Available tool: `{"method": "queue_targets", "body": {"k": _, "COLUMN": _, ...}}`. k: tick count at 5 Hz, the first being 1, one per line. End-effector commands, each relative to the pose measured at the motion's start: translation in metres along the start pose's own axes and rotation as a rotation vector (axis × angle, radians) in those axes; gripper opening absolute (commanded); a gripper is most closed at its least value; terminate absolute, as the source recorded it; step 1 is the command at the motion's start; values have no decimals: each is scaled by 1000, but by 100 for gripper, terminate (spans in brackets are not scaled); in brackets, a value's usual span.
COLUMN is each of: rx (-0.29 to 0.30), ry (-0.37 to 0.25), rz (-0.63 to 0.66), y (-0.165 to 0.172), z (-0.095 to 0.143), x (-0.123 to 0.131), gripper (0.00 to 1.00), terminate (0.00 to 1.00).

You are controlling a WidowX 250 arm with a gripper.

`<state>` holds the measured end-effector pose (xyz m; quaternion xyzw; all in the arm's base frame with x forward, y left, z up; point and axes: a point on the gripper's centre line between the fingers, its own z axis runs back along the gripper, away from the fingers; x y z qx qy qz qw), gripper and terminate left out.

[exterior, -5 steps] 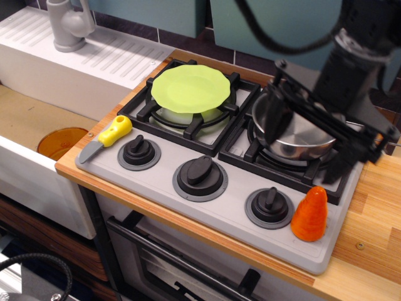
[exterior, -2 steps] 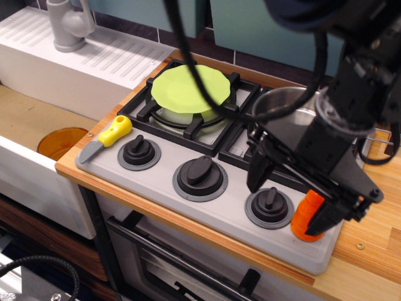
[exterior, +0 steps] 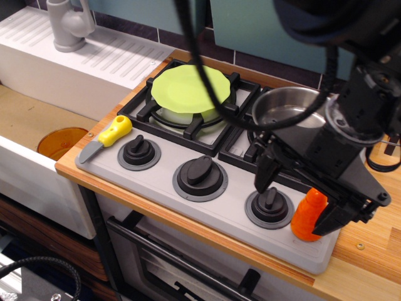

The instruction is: End effector reaching carrot

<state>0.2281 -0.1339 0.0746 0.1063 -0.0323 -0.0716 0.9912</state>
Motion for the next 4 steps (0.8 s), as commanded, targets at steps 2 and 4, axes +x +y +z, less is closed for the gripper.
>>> {"method": "queue_targets", "body": {"k": 2, "rx": -12, "ry": -99, "rz": -7, "y": -15, "z": -8, "x": 30, "gripper": 100, "terminate": 0}}
{"method": "queue_targets", "body": {"k": 4, "rx": -64, "ry": -128, "rz": -6, "y": -18, "z": -15, "x": 35, "gripper": 100, "terminate": 100}}
